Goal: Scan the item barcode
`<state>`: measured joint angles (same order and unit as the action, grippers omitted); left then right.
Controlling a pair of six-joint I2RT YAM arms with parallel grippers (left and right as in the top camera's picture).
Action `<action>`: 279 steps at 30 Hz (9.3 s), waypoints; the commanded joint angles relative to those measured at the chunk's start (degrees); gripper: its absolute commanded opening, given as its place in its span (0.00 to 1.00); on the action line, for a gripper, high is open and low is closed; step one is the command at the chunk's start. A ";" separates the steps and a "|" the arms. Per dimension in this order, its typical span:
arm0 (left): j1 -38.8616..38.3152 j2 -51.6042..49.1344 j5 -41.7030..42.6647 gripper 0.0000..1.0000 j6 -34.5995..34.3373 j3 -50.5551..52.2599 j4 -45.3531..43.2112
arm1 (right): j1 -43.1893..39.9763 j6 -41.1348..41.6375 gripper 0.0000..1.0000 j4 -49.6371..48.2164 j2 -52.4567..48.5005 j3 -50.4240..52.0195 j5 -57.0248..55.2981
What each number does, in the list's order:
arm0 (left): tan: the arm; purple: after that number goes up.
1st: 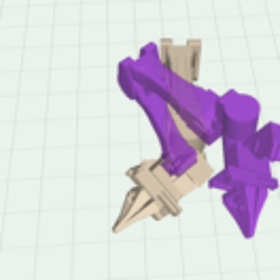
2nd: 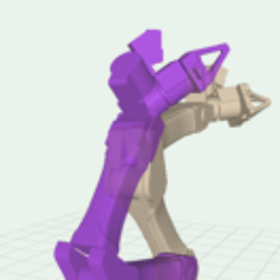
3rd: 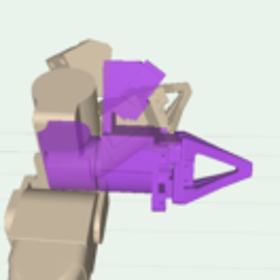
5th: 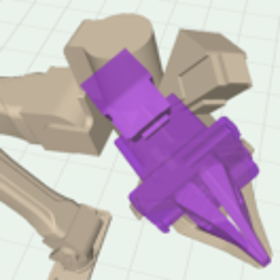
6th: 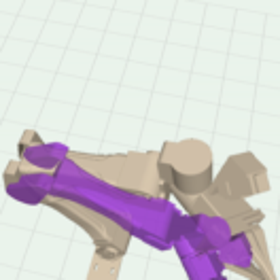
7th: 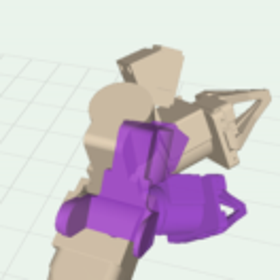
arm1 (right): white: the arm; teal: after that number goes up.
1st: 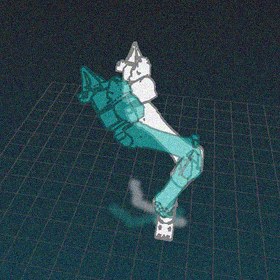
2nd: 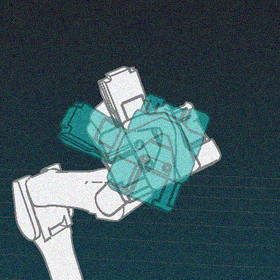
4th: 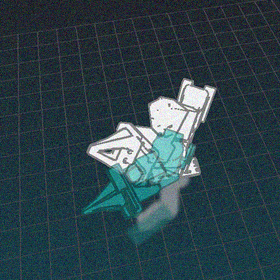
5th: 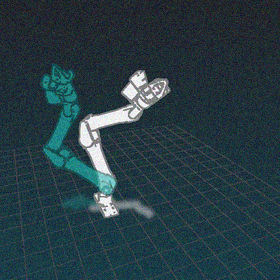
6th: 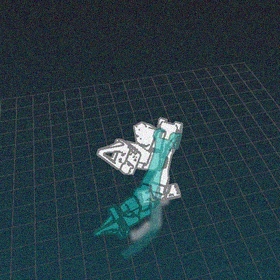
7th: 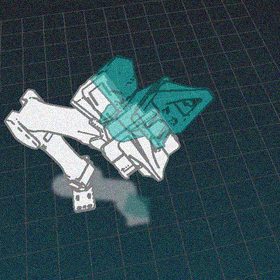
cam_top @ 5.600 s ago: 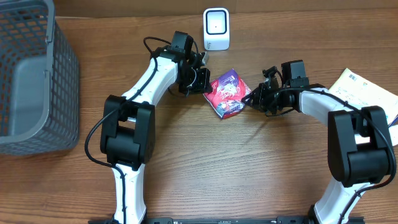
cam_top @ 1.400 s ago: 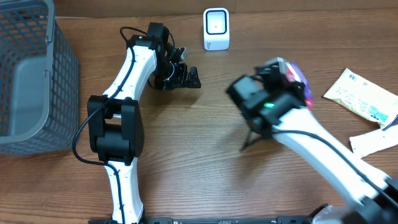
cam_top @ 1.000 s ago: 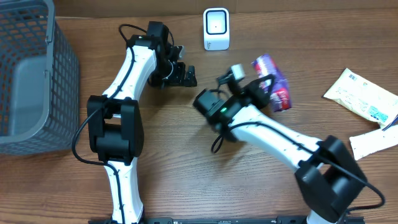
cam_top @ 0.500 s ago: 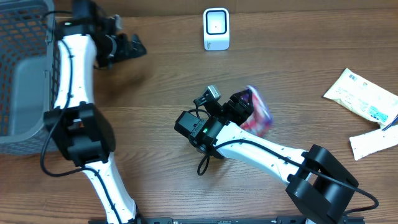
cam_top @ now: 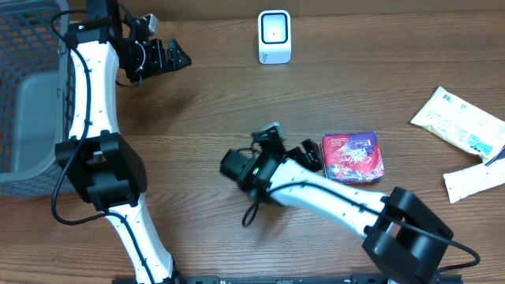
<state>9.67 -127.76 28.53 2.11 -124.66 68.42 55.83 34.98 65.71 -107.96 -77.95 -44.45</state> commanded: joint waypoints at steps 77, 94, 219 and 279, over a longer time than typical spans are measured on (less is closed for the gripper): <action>1.92 -0.70 -2.10 1.00 2.10 -1.29 4.87 | -18.53 -17.68 0.95 6.40 -4.68 -21.11 39.04; 4.39 -0.70 -2.36 1.00 1.77 -1.29 2.69 | -11.69 -11.54 0.95 -7.34 -11.82 -13.22 22.43; 1.86 0.92 6.88 1.00 13.53 -1.29 11.85 | -55.41 -39.41 1.00 -16.00 -9.79 16.39 103.80; 1.92 0.92 -0.63 1.00 12.46 -1.29 14.03 | -27.04 5.01 0.04 -50.29 8.31 25.38 74.69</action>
<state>11.62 -127.76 28.23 13.93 -124.66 82.32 29.23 43.35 14.94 -105.49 -53.30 38.20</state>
